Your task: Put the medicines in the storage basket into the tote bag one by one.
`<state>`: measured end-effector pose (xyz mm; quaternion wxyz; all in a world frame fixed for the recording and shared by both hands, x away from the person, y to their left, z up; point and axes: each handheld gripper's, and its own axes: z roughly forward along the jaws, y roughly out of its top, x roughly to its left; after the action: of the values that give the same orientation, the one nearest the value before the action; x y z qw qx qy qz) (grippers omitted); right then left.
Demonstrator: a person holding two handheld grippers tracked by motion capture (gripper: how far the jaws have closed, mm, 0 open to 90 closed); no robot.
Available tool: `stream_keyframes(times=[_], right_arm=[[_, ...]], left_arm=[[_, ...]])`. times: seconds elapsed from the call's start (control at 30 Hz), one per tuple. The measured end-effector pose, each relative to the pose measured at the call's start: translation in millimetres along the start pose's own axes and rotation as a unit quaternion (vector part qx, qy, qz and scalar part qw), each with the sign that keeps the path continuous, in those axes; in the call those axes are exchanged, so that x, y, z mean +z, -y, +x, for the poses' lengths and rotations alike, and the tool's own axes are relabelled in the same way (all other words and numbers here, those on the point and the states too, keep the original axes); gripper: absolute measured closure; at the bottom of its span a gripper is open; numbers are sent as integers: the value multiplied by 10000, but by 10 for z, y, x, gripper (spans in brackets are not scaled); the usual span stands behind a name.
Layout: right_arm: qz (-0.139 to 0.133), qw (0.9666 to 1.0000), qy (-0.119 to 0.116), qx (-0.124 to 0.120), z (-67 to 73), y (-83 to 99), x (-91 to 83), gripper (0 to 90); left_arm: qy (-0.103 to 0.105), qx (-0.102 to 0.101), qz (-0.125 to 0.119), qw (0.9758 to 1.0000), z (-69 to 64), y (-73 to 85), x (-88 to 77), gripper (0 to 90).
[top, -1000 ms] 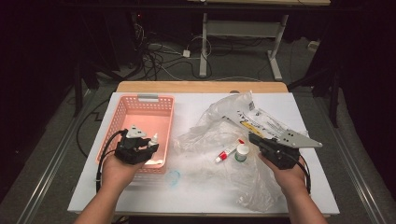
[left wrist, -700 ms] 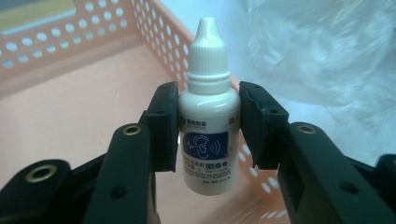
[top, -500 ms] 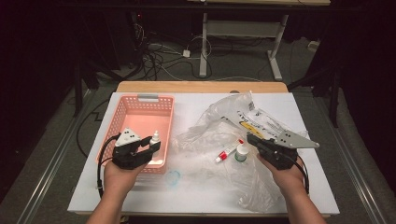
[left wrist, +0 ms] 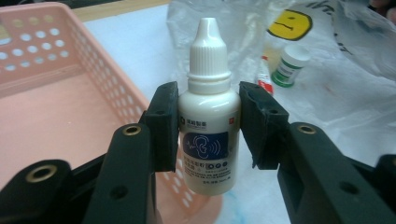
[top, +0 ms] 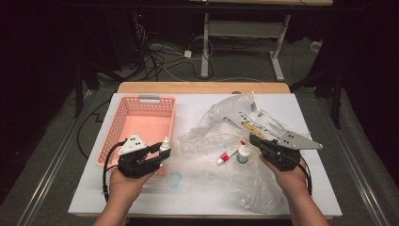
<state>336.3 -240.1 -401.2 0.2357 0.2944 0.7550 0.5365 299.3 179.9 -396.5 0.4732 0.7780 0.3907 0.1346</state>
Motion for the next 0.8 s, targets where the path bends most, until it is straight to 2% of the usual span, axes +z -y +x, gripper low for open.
stream_keyframes(times=[0.3, 0.43, 0.53, 0.8], right_arm=[[-26, 10000, -22, -31, 13, -11, -3, 900], [-23, 10000, -24, -39, 16, -14, -3, 900], [-17, 10000, -50, -41, 20, -15, 0, 900], [29, 9999, -92, -74, 47, -9, 26, 900]], left_arm=[[333, 223, -54, 9992, -252, -26, 48, 585], [405, 464, 45, 9981, -363, -15, 140, 585], [535, 514, 123, 9972, -426, -2, 217, 585], [701, 665, 261, 9950, -583, 34, 410, 585]])
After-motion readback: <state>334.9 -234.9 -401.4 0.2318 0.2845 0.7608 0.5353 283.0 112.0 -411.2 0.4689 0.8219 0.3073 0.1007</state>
